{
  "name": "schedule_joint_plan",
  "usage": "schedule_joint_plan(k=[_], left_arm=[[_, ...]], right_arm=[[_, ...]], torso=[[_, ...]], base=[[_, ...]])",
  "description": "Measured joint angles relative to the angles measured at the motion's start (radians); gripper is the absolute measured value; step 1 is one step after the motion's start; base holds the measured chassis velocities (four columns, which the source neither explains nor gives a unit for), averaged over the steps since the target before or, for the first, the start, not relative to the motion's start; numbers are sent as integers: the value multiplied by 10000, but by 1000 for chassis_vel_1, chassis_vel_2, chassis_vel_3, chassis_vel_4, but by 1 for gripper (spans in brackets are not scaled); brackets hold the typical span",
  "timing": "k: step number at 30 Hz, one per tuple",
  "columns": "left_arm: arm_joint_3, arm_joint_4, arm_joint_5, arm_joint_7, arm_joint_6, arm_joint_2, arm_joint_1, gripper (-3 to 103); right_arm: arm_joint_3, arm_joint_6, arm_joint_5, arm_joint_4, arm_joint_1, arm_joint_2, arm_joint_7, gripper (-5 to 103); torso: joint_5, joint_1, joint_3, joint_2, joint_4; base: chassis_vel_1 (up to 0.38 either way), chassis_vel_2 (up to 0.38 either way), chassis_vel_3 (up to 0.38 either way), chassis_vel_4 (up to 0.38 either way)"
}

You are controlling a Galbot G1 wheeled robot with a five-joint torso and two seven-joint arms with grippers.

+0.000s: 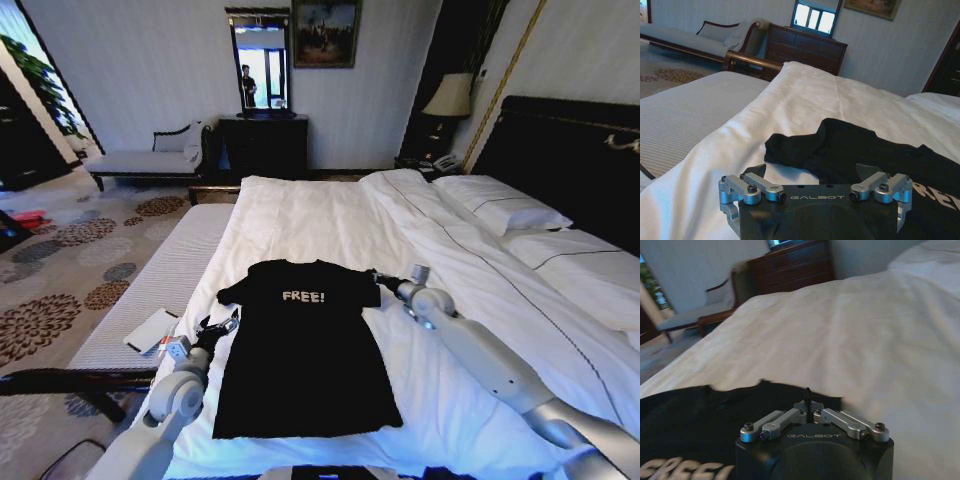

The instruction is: Fold the clothes on the bed.

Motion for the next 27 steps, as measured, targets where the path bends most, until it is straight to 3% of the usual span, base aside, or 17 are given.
schedule_joint_plan(k=[9,27], left_arm=[[-209,-309,-15,8,-5,-35,247,100],[-219,-397,-71,3,-3,-31,272,100]], right_arm=[[-1375,-28,-12,-143,885,651,363,1],[-2125,55,-770,-1439,1054,1846,368,1]], torso=[[-1,0,0,0,1],[3,0,1,-2,2]], base=[[0,0,0,0],[0,0,0,0]])
